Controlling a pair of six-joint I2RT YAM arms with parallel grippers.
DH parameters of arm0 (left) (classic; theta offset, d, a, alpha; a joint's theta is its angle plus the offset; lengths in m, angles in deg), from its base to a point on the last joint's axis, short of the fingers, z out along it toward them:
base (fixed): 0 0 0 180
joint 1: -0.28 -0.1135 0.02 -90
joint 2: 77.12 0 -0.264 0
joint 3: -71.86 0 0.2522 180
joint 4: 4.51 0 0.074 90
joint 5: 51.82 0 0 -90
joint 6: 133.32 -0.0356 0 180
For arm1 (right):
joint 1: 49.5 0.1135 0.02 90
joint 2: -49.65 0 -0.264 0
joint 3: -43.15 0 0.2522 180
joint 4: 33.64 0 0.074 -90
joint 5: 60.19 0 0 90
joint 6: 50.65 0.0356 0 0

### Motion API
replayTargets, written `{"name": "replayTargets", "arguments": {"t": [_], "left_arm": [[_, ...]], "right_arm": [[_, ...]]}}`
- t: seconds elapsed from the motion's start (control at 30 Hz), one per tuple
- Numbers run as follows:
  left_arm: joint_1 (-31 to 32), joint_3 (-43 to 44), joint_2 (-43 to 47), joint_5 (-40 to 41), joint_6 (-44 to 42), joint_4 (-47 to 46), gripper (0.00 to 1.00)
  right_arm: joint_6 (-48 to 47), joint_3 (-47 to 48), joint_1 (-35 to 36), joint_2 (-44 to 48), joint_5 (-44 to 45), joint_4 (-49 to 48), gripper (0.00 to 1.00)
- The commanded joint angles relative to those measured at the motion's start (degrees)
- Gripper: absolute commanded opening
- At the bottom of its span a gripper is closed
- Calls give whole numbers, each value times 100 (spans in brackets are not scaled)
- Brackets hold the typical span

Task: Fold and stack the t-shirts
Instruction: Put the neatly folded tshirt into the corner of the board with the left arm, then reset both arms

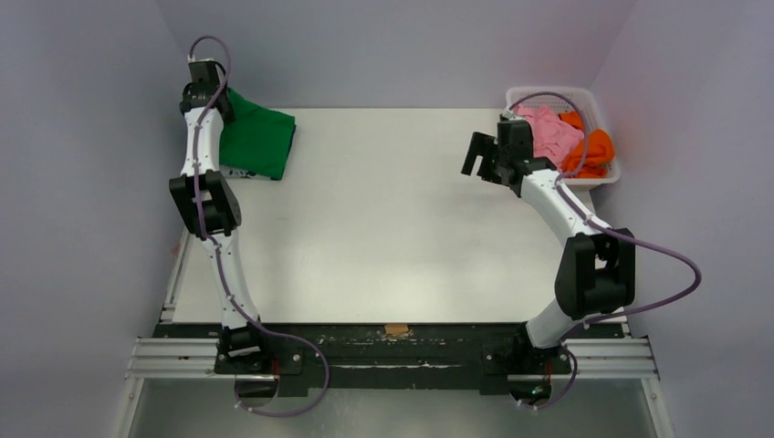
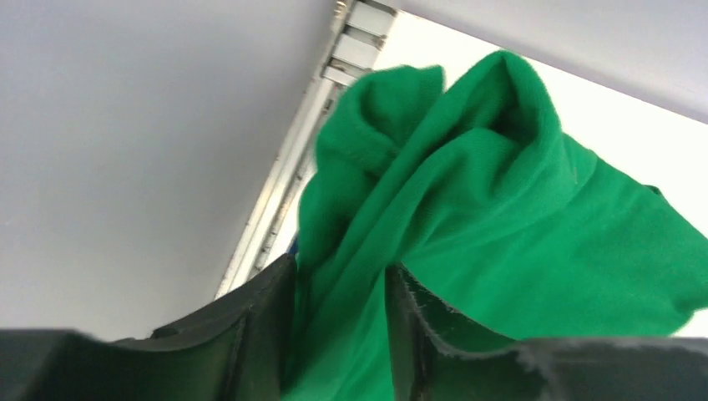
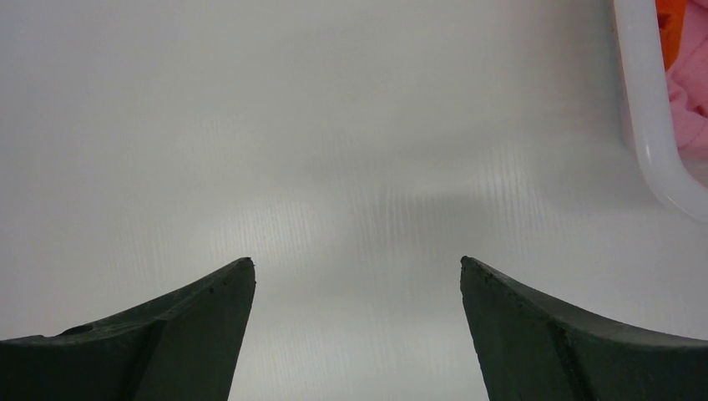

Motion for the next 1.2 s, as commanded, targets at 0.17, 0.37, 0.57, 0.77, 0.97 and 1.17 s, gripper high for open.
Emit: {"name": "replayTargets", "arguments": {"t": [0.17,0.37,0.57,0.77,0.97,1.17], "left_arm": [[-95,-165,793,1002,754,-143,100],[-49,-1432,2055,-666,1477,-243,100],[454,-4194,4274,-1190,2044,-1267,100],[1692,-7673,6633,-1021,2260,-2415,100],[2351,-10012,8897,-351,2398,-2548,100],[2372,-10970,10277,241,2388,-2325,100]], "right_arm": [[51,44,-33,341,667,21,96],[182,-372,-70,810,730,-90,99],[374,-1257,-185,1530,809,-167,99],[338,-2179,-304,2368,1157,-436,99],[315,-3380,-311,3262,1539,-1233,99],[532,-3544,-304,3522,1884,-1359,99]]}}
